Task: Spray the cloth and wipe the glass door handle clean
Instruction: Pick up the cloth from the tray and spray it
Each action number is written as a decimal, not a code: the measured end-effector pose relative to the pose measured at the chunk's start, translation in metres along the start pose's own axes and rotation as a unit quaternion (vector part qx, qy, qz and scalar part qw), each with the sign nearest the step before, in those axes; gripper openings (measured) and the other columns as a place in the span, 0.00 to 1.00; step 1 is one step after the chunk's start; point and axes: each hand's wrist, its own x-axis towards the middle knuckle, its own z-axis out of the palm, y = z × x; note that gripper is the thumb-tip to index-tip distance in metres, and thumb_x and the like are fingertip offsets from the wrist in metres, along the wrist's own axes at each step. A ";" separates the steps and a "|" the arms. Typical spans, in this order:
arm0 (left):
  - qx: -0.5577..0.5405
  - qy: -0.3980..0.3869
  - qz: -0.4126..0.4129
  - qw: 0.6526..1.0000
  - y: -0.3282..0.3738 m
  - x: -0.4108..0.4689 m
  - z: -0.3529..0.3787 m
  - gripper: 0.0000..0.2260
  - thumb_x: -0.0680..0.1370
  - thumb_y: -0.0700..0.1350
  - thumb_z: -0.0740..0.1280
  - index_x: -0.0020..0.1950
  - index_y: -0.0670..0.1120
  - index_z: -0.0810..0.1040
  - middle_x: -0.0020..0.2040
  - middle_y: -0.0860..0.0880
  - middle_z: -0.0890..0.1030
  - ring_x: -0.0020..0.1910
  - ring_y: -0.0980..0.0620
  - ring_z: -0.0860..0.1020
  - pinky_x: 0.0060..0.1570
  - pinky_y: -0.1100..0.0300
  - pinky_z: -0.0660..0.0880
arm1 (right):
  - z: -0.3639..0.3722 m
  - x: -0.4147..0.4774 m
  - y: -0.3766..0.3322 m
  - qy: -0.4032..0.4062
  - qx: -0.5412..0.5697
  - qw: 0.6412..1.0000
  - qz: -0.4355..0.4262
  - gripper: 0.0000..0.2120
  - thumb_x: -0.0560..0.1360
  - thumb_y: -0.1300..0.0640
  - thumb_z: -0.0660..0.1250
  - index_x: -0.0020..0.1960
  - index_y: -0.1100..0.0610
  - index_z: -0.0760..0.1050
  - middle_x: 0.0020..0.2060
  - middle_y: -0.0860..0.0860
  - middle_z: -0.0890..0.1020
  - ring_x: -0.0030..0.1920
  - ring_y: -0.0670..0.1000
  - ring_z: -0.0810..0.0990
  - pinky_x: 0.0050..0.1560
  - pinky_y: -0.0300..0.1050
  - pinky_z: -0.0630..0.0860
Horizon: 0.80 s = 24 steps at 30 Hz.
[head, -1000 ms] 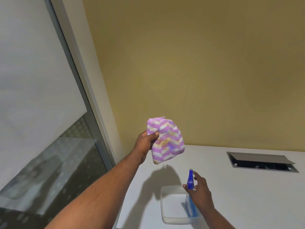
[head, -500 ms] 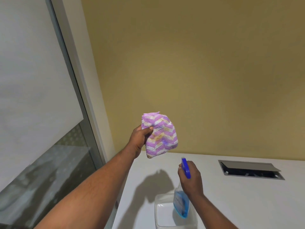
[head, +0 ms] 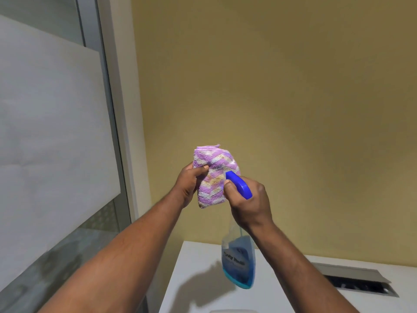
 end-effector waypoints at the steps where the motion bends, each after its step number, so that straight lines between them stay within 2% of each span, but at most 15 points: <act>1: 0.001 -0.001 0.005 1.000 0.003 0.001 0.000 0.09 0.81 0.36 0.64 0.58 0.45 0.81 0.45 0.47 0.87 0.41 0.50 0.85 0.35 0.61 0.79 | -0.001 0.002 -0.004 -0.002 -0.007 1.000 -0.001 0.19 0.72 0.44 0.62 0.27 0.50 0.65 0.22 0.47 0.66 0.26 0.49 0.63 0.29 0.45 0.62; 5: 0.004 0.001 0.019 1.000 0.013 0.002 -0.003 0.09 0.81 0.37 0.64 0.58 0.46 0.81 0.46 0.47 0.87 0.43 0.49 0.85 0.37 0.59 0.80 | -0.007 0.005 -0.014 -0.012 -0.025 0.999 -0.019 0.19 0.72 0.44 0.62 0.27 0.54 0.67 0.21 0.47 0.66 0.25 0.49 0.63 0.29 0.45 0.62; 11: 0.011 0.004 0.028 1.000 0.019 0.005 -0.005 0.09 0.82 0.37 0.64 0.57 0.46 0.80 0.48 0.46 0.87 0.46 0.46 0.85 0.44 0.54 0.82 | -0.017 0.011 -0.015 0.026 -0.026 0.999 -0.013 0.17 0.71 0.47 0.63 0.27 0.49 0.63 0.22 0.46 0.64 0.26 0.49 0.62 0.30 0.44 0.60; 15: 0.007 0.002 0.029 1.000 0.021 0.008 -0.004 0.09 0.82 0.36 0.63 0.59 0.44 0.80 0.49 0.46 0.86 0.47 0.46 0.85 0.44 0.54 0.82 | -0.029 0.017 -0.004 0.053 -0.072 0.996 0.005 0.18 0.71 0.46 0.61 0.28 0.55 0.63 0.22 0.48 0.63 0.26 0.50 0.62 0.29 0.44 0.60; 19: 0.003 0.005 0.029 1.000 0.022 0.012 -0.001 0.09 0.81 0.36 0.63 0.58 0.44 0.80 0.48 0.46 0.87 0.45 0.46 0.85 0.40 0.56 0.81 | -0.037 0.018 0.003 0.078 -0.082 0.994 0.005 0.21 0.71 0.43 0.58 0.29 0.59 0.67 0.22 0.50 0.68 0.26 0.53 0.66 0.29 0.49 0.65; 21: 0.002 0.003 0.029 1.000 0.022 0.013 0.000 0.09 0.81 0.36 0.63 0.58 0.44 0.80 0.47 0.46 0.87 0.45 0.46 0.85 0.41 0.55 0.81 | -0.039 0.018 0.004 0.096 -0.073 0.993 0.005 0.21 0.72 0.44 0.59 0.29 0.58 0.68 0.23 0.50 0.70 0.26 0.54 0.68 0.28 0.49 0.66; 24: -0.002 0.001 0.030 1.000 0.022 0.016 0.004 0.10 0.81 0.36 0.63 0.59 0.44 0.80 0.49 0.45 0.86 0.47 0.45 0.85 0.45 0.52 0.82 | -0.040 0.015 0.003 0.088 -0.059 0.994 -0.008 0.18 0.73 0.47 0.62 0.28 0.52 0.64 0.22 0.47 0.65 0.25 0.50 0.64 0.29 0.44 0.61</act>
